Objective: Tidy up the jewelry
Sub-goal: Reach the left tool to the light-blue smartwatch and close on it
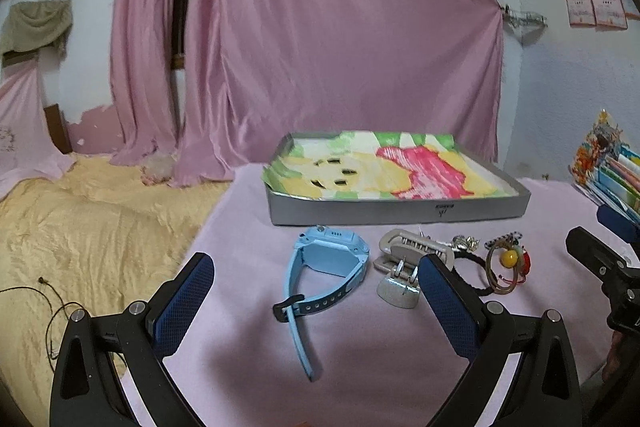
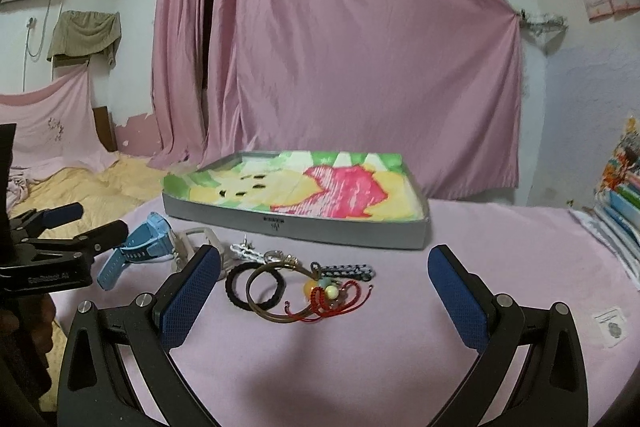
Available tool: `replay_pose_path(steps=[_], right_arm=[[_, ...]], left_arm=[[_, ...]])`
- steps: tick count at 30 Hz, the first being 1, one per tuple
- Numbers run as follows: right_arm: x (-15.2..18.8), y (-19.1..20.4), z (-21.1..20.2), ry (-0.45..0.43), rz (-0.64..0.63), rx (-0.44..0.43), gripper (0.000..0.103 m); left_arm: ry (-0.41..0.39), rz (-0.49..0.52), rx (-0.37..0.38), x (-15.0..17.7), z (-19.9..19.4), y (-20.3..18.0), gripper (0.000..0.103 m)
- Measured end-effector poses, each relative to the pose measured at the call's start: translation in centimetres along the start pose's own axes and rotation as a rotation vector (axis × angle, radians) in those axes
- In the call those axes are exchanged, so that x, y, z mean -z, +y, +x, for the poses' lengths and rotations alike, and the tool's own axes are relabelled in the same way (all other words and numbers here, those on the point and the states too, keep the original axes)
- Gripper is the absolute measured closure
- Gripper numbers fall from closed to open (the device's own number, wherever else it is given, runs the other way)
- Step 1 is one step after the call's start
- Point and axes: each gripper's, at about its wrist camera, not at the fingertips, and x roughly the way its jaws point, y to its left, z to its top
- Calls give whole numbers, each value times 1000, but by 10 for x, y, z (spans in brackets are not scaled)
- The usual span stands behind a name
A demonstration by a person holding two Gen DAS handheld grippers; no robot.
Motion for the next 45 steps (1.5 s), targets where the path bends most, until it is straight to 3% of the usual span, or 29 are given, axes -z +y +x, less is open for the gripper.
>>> replay_pose_path(steps=[8, 17, 22, 27, 32, 34, 39, 45], right_arm=[[0, 1, 28, 120, 31, -3, 2], [8, 0, 49, 244, 60, -19, 23], [11, 0, 59, 293, 69, -49, 45], [13, 1, 63, 319, 70, -62, 65], [15, 3, 63, 335, 65, -68, 73], [16, 4, 62, 334, 62, -69, 82], [19, 2, 61, 334, 69, -80, 93], [20, 0, 56, 306, 98, -101, 95]], left_arm=[[140, -8, 29, -7, 36, 2, 1], [218, -29, 44, -8, 52, 7, 1], [250, -40, 65, -10, 59, 7, 1], [268, -44, 94, -11, 66, 2, 14], [274, -56, 123, -9, 66, -3, 27], [273, -57, 122, -9, 64, -4, 30], [275, -59, 106, -6, 61, -4, 43], [308, -79, 110, 2, 62, 0, 59]])
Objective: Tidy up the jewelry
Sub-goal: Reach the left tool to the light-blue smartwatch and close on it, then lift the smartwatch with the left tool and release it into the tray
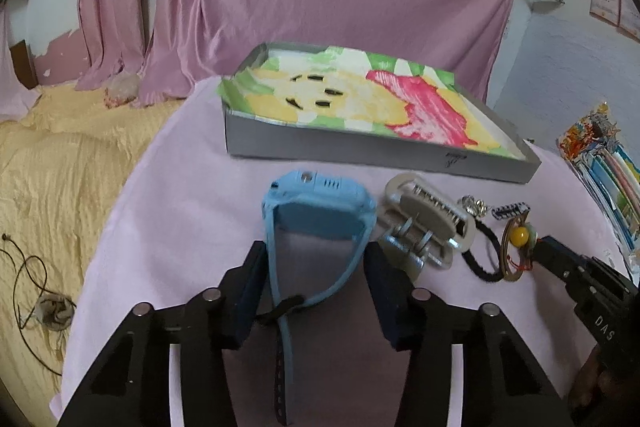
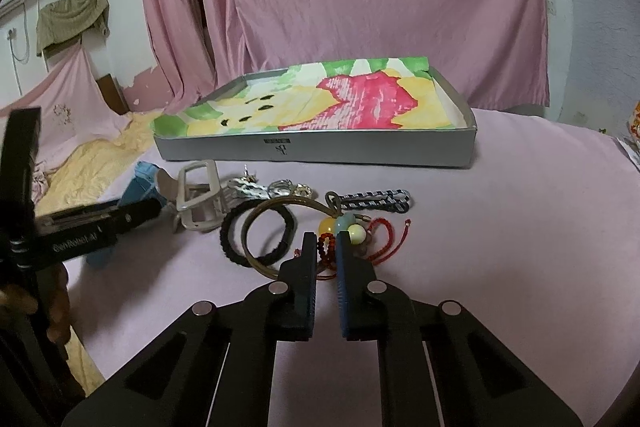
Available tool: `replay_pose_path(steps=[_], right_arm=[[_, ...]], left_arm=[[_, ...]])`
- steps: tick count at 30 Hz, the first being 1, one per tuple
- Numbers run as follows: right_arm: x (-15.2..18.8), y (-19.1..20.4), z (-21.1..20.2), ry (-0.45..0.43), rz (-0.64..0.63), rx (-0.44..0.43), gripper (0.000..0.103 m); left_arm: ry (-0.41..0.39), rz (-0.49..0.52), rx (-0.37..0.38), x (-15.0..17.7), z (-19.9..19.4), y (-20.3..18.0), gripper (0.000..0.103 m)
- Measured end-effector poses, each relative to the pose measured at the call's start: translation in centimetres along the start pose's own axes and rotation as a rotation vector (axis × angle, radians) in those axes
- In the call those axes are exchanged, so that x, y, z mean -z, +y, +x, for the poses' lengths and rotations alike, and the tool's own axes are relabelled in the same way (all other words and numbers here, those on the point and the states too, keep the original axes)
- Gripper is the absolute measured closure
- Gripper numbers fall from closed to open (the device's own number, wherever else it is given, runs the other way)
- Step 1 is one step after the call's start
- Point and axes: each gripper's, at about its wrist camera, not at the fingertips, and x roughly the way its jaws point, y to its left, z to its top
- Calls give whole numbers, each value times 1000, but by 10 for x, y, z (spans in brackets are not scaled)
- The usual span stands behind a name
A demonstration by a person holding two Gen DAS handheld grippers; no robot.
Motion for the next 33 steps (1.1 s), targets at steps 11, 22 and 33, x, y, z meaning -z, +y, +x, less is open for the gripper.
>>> replay_pose_path(steps=[11, 22, 33], right_arm=[[2, -2, -9, -43, 14, -23, 97], [-11, -7, -32, -127, 13, -52, 97], [-63, 1, -37, -215, -53, -132, 97]], left_arm=[[-8, 0, -20, 6, -10, -3, 88], [-98, -31, -3, 4, -38, -4, 90], [-190, -16, 20, -48, -40, -17, 90]])
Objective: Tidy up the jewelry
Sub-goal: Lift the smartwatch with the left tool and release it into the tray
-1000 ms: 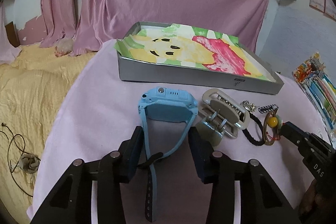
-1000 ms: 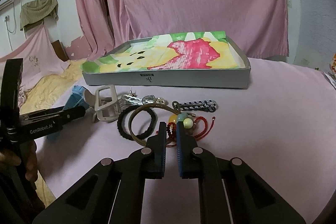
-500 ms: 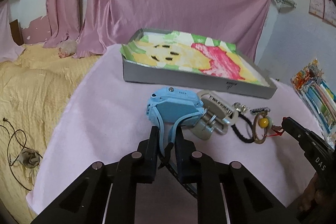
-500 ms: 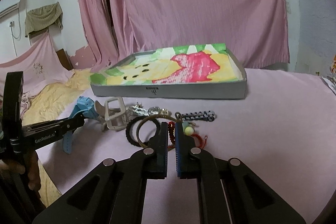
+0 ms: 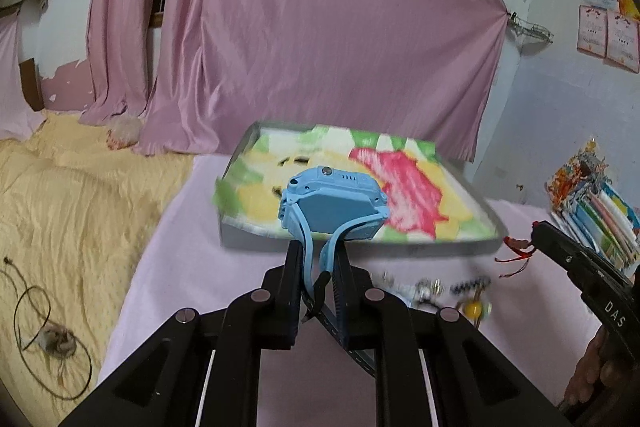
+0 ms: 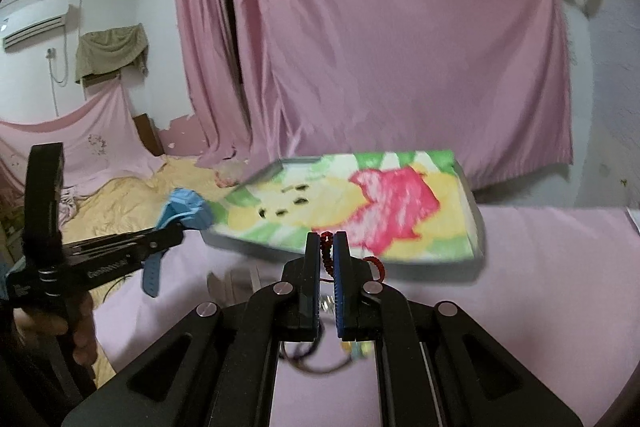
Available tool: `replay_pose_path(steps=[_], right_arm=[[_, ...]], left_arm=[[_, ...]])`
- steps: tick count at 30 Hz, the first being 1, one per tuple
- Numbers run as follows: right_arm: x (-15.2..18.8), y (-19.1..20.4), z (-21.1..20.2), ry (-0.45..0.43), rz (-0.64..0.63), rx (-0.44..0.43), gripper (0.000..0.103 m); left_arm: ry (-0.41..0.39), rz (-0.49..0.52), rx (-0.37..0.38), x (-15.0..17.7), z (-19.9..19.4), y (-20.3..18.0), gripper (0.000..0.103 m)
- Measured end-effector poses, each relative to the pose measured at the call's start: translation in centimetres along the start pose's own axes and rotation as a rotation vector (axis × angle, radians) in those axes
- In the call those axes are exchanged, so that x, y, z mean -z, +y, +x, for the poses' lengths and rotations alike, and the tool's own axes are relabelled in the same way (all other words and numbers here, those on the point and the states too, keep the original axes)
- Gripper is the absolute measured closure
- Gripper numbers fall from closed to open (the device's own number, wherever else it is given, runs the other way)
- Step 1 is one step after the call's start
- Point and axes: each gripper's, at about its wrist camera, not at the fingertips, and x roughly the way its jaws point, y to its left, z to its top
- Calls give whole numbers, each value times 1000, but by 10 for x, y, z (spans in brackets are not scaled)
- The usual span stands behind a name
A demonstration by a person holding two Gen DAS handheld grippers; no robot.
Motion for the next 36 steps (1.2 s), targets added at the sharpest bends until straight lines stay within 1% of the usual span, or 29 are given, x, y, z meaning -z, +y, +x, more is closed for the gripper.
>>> replay_pose_path(steps=[3, 6, 8, 14, 18, 21, 28, 36], right_arm=[[-17, 1, 15, -10, 0, -37, 97], [-26, 3, 31, -8, 7, -58, 97], [-32, 0, 47, 2, 35, -85, 97], [-39, 1, 89, 21, 42, -81, 97], [-34, 0, 114, 71, 50, -84, 97], [-26, -3, 130, 127, 63, -68, 97], [-13, -15, 153, 224, 121, -65, 97], [-7, -19, 156, 260, 143, -55, 97]], left_arm=[[-10, -7, 25, -14, 14, -2, 90], [-7, 0, 19, -24, 30, -4, 90], [5, 4, 17, -28, 42, -5, 90], [60, -9, -17, -35, 75, 2, 90], [100, -16, -38, -37, 93, 7, 90], [128, -20, -47, -36, 105, 10, 90], [141, -4, -24, -36, 109, 5, 88], [182, -21, -20, -34, 115, 7, 81]])
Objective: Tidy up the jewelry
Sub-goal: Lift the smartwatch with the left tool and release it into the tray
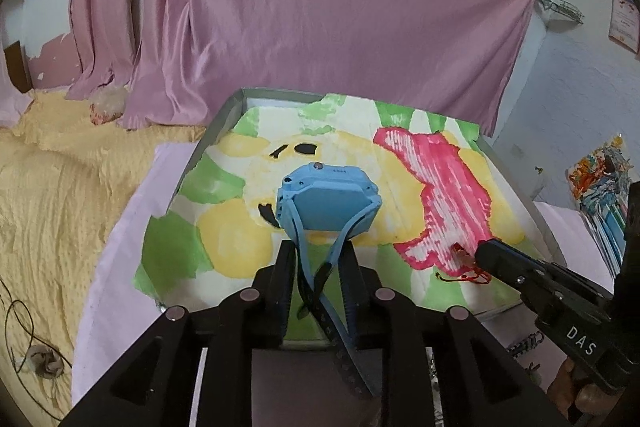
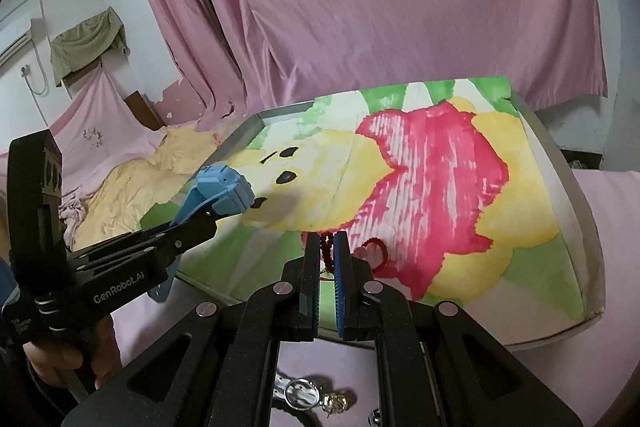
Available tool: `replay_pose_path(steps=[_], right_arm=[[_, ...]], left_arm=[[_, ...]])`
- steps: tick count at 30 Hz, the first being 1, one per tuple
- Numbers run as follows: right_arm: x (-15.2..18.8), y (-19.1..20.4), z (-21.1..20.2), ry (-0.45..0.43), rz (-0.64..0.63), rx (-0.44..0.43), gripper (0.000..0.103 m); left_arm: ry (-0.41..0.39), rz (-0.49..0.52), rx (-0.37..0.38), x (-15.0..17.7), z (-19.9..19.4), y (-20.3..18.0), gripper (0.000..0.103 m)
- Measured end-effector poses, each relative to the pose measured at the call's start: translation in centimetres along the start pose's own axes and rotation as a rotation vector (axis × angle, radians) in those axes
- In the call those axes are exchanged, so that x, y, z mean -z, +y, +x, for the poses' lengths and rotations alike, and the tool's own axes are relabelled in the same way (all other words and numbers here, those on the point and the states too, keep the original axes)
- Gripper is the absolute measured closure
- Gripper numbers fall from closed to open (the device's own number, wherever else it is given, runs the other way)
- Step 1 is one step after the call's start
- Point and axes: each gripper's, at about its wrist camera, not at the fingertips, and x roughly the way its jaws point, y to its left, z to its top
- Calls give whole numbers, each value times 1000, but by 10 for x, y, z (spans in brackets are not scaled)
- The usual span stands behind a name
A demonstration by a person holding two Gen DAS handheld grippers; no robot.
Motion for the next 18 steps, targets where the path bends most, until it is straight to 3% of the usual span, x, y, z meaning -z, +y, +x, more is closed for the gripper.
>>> replay_pose_path(steps=[6, 8, 10, 11, 13, 16, 17, 18], right_arm=[[5, -5, -5, 15, 18, 18, 94], [7, -7, -10, 6, 20, 31, 85], [8, -7, -16, -12, 20, 40, 62], [9, -7, -20, -24, 17, 45, 60], [10, -5, -27, -46, 1, 61, 59], [12, -4, -41, -91, -14, 86, 58], [14, -3, -48, -115, -22, 98, 55], [15, -2, -54, -135, -28, 109, 45]], left_arm=[[19, -43, 14, 4, -1, 6, 73], [5, -47, 18, 5, -5, 7, 68], [-12, -47, 25, 5, -9, 6, 60], [-26, -52, 28, 5, -13, 6, 49], [-63, -66, 40, 8, -22, 7, 41], [-92, -64, 32, 10, -33, 6, 38], [-112, -59, 29, 12, -39, 5, 31], [-132, -56, 28, 14, -45, 5, 27]])
